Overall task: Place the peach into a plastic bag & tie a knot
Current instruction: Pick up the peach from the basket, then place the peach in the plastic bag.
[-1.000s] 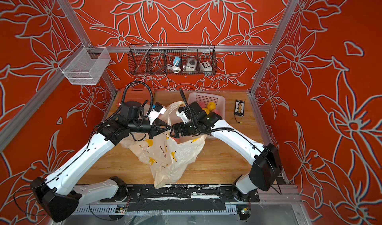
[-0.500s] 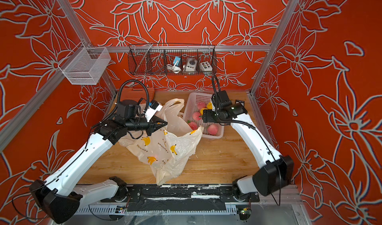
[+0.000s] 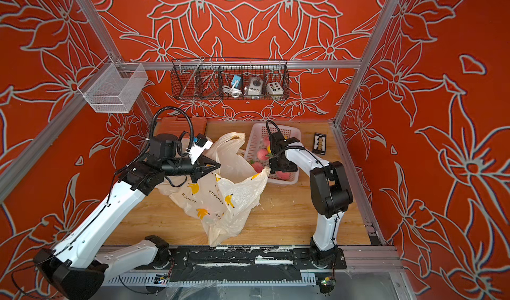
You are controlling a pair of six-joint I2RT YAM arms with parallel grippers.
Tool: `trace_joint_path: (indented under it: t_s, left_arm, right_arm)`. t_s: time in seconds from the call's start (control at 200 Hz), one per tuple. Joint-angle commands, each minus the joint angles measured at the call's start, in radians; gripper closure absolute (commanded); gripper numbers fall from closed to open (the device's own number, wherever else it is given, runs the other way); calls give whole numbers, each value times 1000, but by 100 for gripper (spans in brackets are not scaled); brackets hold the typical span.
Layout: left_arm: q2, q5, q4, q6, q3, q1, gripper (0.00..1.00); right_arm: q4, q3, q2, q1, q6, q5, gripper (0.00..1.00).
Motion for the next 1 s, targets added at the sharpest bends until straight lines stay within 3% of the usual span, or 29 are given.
trace_joint_path:
  t_s: [0.0, 0.06, 0.15, 0.205, 0.44, 0.63, 0.706, 0.826, 0.996]
  left_arm:
    - [-14, 31, -10, 16, 5, 7, 100]
    - [-12, 31, -10, 16, 5, 6, 100]
    - [-9, 34, -10, 13, 3, 6, 100]
    - [-12, 40, -13, 15, 1, 7, 100]
    - [-6, 59, -37, 55, -3, 7, 100]
    - [9, 101, -18, 66, -3, 7, 100]
    - [18, 129, -4, 60, 0, 3, 100]
    - [28, 138, 19, 54, 3, -13, 100]
    - [39, 114, 19, 56, 26, -19, 100]
  right_arm:
    - [32, 11, 16, -7, 13, -24, 32]
    - [31, 19, 16, -10, 13, -27, 39]
    - [17, 37, 0, -12, 5, -22, 58]
    - [28, 25, -51, -12, 1, -25, 63]
    - [1, 0, -358, -11, -21, -164, 67]
    - [-66, 34, -597, 9, -48, -536, 67]
    - [-89, 82, -610, 75, -31, -629, 68]
    - [-88, 153, -540, 256, -20, -641, 68]
    - [89, 48, -437, 363, 80, -659, 69]
